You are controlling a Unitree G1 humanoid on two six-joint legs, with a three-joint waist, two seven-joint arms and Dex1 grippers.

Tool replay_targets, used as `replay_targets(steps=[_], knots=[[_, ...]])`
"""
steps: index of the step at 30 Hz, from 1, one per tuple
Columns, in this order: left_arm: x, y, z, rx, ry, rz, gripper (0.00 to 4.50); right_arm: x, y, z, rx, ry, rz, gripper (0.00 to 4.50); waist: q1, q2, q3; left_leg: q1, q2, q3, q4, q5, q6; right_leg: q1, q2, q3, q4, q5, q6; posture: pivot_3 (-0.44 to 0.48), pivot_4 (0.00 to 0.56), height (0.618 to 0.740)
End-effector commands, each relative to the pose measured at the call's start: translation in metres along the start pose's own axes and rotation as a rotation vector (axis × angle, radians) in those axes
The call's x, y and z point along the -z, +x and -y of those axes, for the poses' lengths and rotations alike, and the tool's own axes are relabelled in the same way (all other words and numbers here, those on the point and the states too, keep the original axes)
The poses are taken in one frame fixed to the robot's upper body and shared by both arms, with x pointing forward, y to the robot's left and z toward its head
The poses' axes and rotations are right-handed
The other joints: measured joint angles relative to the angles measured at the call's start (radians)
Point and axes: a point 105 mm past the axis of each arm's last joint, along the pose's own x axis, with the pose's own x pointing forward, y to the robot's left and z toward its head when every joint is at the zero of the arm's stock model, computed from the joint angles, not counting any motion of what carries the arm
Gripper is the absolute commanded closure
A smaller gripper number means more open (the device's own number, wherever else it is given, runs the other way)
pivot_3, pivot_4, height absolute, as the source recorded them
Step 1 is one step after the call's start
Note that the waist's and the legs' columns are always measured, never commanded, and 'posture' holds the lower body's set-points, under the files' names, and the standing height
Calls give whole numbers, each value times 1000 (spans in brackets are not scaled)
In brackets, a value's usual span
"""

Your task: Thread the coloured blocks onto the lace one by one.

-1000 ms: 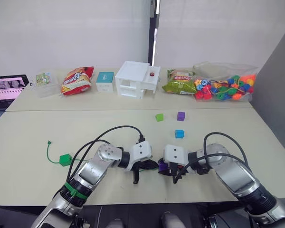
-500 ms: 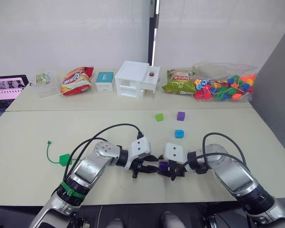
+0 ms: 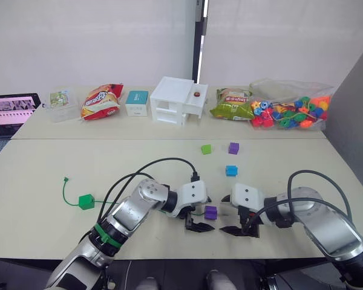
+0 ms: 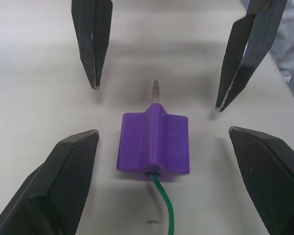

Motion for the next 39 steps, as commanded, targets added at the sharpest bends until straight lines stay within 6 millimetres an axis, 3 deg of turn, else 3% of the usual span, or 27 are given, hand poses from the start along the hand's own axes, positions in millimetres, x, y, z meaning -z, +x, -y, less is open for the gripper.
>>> replay_targets(steps=[1,4,11,14,15,25,32,36,39], knots=[[-3,2,-6,-25,34,-5,22,-6,-3,6,33,-29,19,0,0,0,0,0,0,0,0,0,0,0,0,0,0,0,0,0,150,740],[-4,3,-7,-17,23,3,797,-3,0,8,46,-37,11,0,5,0,0,0,0,0,1,0,0,1,0,0,0,0,0,0,150,740],[-4,1,-8,-12,29,1,3107,-2,5,8,34,-41,17,0,6,0,0,0,0,0,1,0,0,0,0,0,0,0,0,0,150,740],[-4,-1,-7,-10,31,4,3120,1,7,9,31,-50,11,794,6,0,0,0,0,0,1,0,0,0,0,0,0,0,0,0,150,740],[-4,-1,-7,-10,31,5,3120,2,7,9,30,-52,11,1286,6,0,0,0,0,0,1,0,0,0,0,0,0,0,0,0,150,740],[-5,-8,-6,-11,33,14,3120,13,11,15,37,-81,-13,4491,5,0,0,1,0,0,1,0,0,2,0,0,0,0,0,0,150,740],[1,-34,-4,-29,6,15,3120,7,8,15,21,-112,-3,4500,5,0,0,2,0,0,1,0,0,2,0,0,0,0,0,0,150,740],[27,-90,0,-83,-51,-59,3120,0,6,9,-13,-134,-9,4500,-10,0,0,2,1,0,0,0,0,0,0,0,3,0,0,0,150,740],[63,-148,1,-143,-92,-227,3120,-5,5,7,-18,-142,-10,4500,-17,0,0,1,1,-1,-1,0,0,-1,1,0,3,0,0,0,150,740]])
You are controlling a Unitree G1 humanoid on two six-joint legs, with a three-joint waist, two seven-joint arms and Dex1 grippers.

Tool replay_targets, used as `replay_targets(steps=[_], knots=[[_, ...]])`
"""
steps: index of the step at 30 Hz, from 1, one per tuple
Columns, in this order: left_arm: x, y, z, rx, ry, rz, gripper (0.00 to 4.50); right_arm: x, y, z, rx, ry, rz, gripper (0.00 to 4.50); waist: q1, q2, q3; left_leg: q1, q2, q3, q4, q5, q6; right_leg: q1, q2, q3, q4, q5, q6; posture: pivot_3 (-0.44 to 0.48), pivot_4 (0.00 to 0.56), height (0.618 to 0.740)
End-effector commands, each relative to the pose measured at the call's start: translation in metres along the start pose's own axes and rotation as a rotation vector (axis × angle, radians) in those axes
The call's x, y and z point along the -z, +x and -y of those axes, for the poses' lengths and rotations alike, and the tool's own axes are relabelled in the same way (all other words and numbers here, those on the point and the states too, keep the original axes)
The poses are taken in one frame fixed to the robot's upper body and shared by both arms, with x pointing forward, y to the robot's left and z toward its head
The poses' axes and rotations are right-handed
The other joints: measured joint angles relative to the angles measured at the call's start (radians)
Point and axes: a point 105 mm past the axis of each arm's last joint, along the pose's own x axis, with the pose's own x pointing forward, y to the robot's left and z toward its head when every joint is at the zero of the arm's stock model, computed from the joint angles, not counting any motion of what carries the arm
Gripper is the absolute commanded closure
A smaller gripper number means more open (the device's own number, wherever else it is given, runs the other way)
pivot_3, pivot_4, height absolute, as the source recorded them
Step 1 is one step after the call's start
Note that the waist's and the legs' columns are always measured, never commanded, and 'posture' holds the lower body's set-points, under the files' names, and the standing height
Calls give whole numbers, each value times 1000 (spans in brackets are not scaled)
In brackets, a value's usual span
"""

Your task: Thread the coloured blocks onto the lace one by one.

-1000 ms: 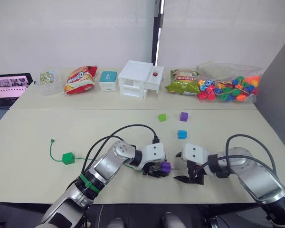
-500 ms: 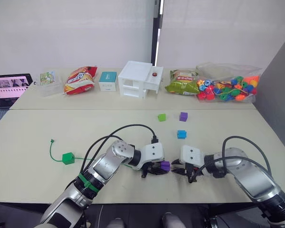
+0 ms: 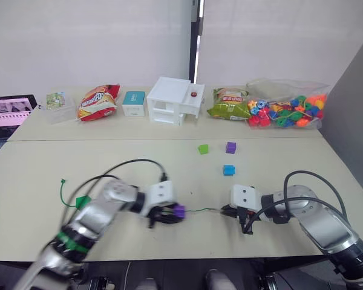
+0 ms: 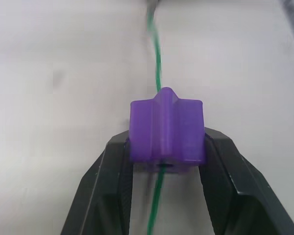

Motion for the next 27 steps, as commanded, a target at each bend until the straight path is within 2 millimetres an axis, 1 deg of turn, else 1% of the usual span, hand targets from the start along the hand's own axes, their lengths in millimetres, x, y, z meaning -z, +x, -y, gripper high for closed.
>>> replay_targets(steps=[1,2,4,5,7,12,17,19,22,25,27], knots=[[22,-49,-10,-71,0,-95,3120,-11,-4,-1,-2,-40,5,4500,-2,0,0,0,0,0,0,0,0,0,0,0,-1,0,0,0,150,740],[38,-69,-13,-96,-31,-146,3120,-12,-3,-2,-3,-42,8,4500,-1,1,0,0,0,0,0,0,0,0,0,0,-1,0,0,0,150,740],[63,-102,-15,-140,-85,-231,3120,-14,-3,-2,-5,-43,12,4500,-1,1,0,0,0,1,0,0,0,0,0,0,-1,0,0,0,150,740],[72,-115,-14,-152,-104,-259,3120,-14,-2,-3,-7,-44,12,4500,-1,1,0,0,0,1,-1,0,0,0,0,0,-1,0,0,0,150,740],[83,-133,-16,-197,-130,-284,3120,-14,-2,-3,-10,-43,12,4500,-2,1,1,0,0,1,-1,0,0,0,0,0,-1,0,0,0,150,740],[91,-150,-21,-271,-117,-297,3120,-15,-1,-4,-22,-47,15,4500,1,1,1,-1,0,1,-1,0,0,0,-1,-1,-1,0,0,0,150,740],[72,-142,-27,-297,-101,-180,3120,-20,2,-2,-25,-49,30,4500,-1,1,1,-1,0,1,-1,0,0,-1,0,0,0,0,0,0,150,740],[65,-142,-28,-305,-97,-154,2086,-24,3,-1,-27,-51,37,4500,-1,1,1,-1,0,1,-1,0,0,-1,0,0,0,0,0,0,150,740],[57,-141,-25,-280,-109,-121,1073,-31,7,-1,-34,-52,53,4500,-3,0,1,-1,0,1,-1,0,0,-1,0,-1,0,0,0,0,150,740],[45,-135,-22,-240,-77,-127,125,-46,14,0,-42,-56,89,4500,-5,0,1,-1,0,1,-1,0,0,-1,0,-1,0,0,0,0,150,740],[33,-127,-20,-210,-64,-102,52,-53,18,1,-44,-59,94,4500,-4,0,1,-1,0,1,-1,0,0,-1,0,0,0,0,0,0,150,740]])
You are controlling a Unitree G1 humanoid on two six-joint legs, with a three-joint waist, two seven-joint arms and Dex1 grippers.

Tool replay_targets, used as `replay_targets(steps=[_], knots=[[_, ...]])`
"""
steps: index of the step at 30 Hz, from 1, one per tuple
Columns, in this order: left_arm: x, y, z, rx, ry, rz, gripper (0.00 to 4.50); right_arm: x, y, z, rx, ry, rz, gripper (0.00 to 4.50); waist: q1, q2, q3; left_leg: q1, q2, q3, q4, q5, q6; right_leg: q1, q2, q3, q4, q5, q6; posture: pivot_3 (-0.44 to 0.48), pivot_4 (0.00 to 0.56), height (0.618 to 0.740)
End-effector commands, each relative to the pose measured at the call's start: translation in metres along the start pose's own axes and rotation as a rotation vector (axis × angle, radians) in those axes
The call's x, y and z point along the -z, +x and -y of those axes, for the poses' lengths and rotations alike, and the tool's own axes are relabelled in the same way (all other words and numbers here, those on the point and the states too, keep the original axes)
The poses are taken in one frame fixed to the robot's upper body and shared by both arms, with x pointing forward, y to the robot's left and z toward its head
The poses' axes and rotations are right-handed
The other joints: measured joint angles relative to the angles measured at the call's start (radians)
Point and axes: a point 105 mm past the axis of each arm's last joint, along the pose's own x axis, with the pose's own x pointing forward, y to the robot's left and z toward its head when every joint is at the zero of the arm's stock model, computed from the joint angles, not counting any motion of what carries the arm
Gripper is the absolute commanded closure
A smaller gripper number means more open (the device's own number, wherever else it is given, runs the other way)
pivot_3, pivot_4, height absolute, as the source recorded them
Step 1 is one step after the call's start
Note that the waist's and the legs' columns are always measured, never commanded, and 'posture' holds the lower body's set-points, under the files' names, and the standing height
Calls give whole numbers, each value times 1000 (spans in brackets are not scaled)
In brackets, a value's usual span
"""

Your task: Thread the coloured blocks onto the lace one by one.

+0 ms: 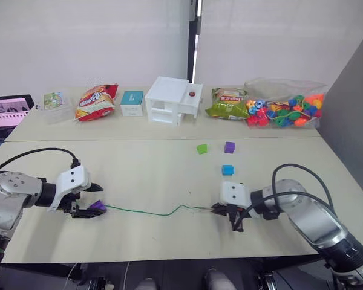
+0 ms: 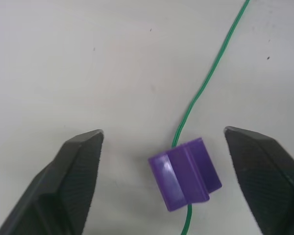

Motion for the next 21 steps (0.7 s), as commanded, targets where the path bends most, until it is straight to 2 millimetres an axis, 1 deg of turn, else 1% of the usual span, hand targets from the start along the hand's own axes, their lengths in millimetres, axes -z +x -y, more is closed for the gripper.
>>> replay_targets(steps=[1,2,4,5,7,8,11,13,17,21], knots=[[-32,2,4,27,58,65,52,-17,3,1,1,-38,18,4500,1,0,0,0,0,0,0,0,0,0,0,0,0,0,0,0,150,740],[-44,9,8,46,71,107,52,-18,6,1,-4,-40,15,4500,4,0,0,0,0,0,0,0,0,0,0,0,0,0,0,0,150,740],[-78,32,22,97,96,228,52,-24,13,1,-10,-40,16,4500,11,0,0,-1,0,0,1,0,0,1,0,0,0,0,0,0,150,740],[-91,42,31,126,106,274,52,-25,16,1,-11,-39,14,4500,12,0,0,-1,-1,-1,1,0,0,1,-1,0,0,0,0,0,150,740],[-107,58,40,141,93,342,52,-28,21,3,-6,-36,9,4500,10,-1,0,-2,-1,-1,2,0,0,1,-1,0,0,0,0,0,150,740],[-112,68,46,156,95,357,52,-28,23,4,-1,-34,3,4500,8,-1,-1,-2,-1,-1,2,0,0,1,-1,0,0,0,0,0,150,740],[-120,89,57,181,119,378,52,-28,26,6,9,-35,-13,4500,-2,-1,-1,-2,-1,-1,2,0,0,-1,-1,0,1,0,0,0,150,740],[-117,102,61,198,139,356,52,-29,27,7,11,-34,-17,4500,-3,-1,-1,-2,-1,-1,1,0,0,-1,0,0,1,1,0,0,150,740],[-108,115,63,211,156,322,52,-30,27,7,14,-32,-19,4500,0,-1,-1,-1,-1,-1,1,0,0,-1,0,0,1,1,0,0,150,740],[-112,124,61,210,145,342,52,-31,26,6,13,-28,-19,4500,6,-1,-1,-2,-1,-1,2,0,0,-1,0,0,0,1,0,0,150,740]])
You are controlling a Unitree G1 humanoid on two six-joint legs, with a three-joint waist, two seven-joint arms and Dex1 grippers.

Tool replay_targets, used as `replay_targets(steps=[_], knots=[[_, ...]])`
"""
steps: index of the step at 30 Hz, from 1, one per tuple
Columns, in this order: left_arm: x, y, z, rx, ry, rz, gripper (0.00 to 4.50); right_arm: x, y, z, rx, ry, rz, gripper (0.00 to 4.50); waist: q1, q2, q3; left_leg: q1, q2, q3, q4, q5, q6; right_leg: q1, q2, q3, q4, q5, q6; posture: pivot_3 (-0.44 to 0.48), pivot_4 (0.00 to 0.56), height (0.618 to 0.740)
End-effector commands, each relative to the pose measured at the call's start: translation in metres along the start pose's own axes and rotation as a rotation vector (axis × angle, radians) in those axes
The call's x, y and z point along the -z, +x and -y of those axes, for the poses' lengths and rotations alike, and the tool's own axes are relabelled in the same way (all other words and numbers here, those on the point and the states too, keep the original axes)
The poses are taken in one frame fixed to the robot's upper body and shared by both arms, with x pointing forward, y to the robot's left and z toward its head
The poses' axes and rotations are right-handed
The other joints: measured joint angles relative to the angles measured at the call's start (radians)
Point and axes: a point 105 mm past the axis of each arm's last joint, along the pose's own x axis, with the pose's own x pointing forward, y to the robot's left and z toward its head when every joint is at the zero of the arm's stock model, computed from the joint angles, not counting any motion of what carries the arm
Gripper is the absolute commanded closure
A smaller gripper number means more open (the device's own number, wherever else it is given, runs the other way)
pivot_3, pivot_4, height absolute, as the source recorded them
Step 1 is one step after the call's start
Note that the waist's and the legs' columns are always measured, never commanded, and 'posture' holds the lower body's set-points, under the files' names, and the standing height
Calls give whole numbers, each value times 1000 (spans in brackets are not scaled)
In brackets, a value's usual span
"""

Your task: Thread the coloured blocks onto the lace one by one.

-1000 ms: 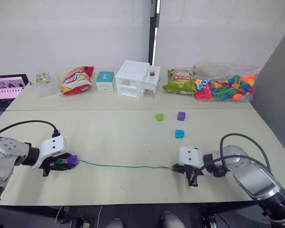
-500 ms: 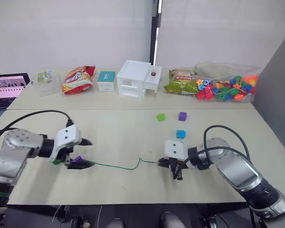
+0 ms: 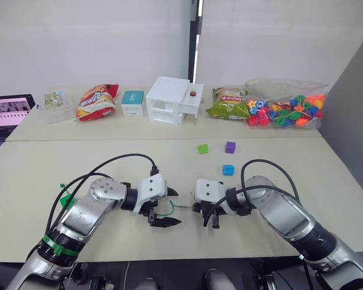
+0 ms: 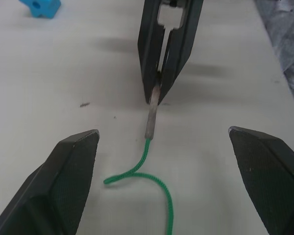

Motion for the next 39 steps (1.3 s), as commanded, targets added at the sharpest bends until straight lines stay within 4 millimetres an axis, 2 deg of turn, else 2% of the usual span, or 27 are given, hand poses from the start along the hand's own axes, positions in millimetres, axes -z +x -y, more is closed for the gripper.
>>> replay_targets(steps=[1,5,14,22,28,33,36,39], knots=[[-9,4,-4,-7,43,25,309,-12,-6,1,14,-36,31,4500,1,0,0,0,0,0,0,0,0,0,0,0,0,0,0,0,150,740],[-7,11,-3,4,34,32,1572,-13,-7,0,13,-34,31,4500,0,0,0,0,0,0,0,0,0,0,0,0,0,0,0,0,150,740],[-2,12,-5,-12,23,27,4474,-13,-7,-1,12,-29,32,4500,-1,0,0,0,0,0,0,0,0,0,0,0,0,0,0,0,150,740],[-11,13,-3,0,-2,69,4474,-11,-8,-5,-7,-25,21,4500,-1,0,0,0,0,0,0,0,0,0,0,0,0,0,0,0,150,740],[-8,11,-4,-1,-7,58,4474,-9,-6,-4,14,-29,13,4500,-1,0,0,0,0,0,0,0,0,0,0,0,0,0,0,0,150,740],[-6,6,-5,1,-4,38,4500,-14,-14,0,92,32,87,2796,0,0,0,0,0,-1,0,0,0,0,0,0,0,0,0,0,150,740],[-4,2,-5,-2,-2,26,4500,-10,-27,4,201,162,139,1738,1,0,0,0,0,-1,0,0,0,0,0,0,0,0,0,0,150,740],[-3,-5,-7,-16,-5,16,4500,-4,-39,-2,301,323,207,704,4,0,0,0,0,-1,0,0,0,0,0,0,0,0,0,0,150,740]])
